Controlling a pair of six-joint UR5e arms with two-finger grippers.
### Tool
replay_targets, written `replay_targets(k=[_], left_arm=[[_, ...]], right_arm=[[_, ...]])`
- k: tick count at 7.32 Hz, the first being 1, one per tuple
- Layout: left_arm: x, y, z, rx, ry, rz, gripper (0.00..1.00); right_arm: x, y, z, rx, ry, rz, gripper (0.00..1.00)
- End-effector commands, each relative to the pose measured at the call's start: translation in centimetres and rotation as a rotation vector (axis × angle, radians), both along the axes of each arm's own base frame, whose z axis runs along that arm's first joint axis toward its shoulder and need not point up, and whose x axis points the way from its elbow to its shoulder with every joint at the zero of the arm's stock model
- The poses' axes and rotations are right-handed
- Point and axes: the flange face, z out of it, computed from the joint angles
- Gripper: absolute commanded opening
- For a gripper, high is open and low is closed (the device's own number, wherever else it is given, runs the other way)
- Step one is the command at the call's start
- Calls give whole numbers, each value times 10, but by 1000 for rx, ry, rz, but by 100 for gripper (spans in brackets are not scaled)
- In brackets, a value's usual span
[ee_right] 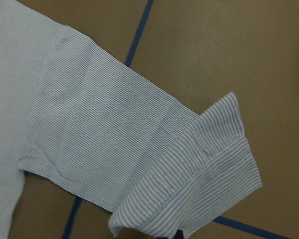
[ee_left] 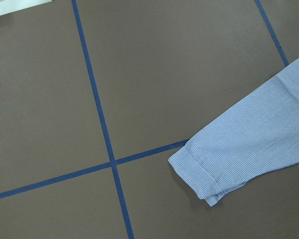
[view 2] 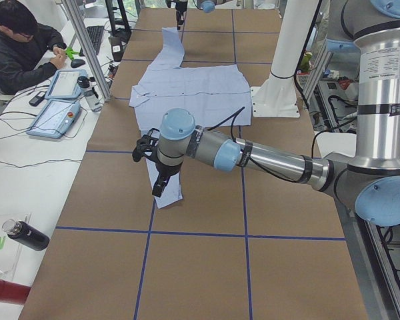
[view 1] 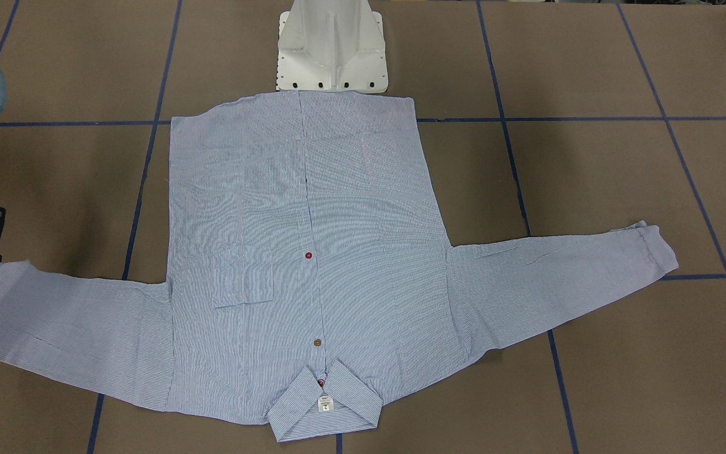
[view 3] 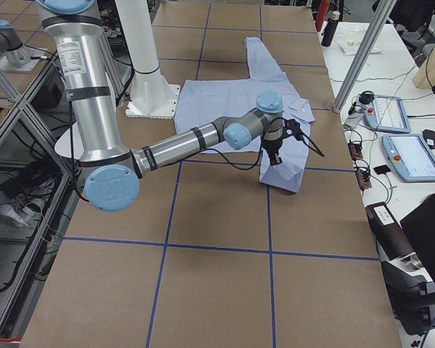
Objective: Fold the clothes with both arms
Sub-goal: 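Lift the sleeve with the right gripper and carry it across toward the collar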
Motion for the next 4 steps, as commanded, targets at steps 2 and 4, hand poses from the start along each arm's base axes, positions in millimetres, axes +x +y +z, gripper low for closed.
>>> replay_targets(k=[2, 4], left_arm=[[0, 0, 1, -2, -1, 0, 100], [0, -1, 0, -2, 1, -1, 100]], right_arm=[[-130, 3, -155, -58, -120, 127, 0], [-186, 15, -221, -57, -175, 226, 0]])
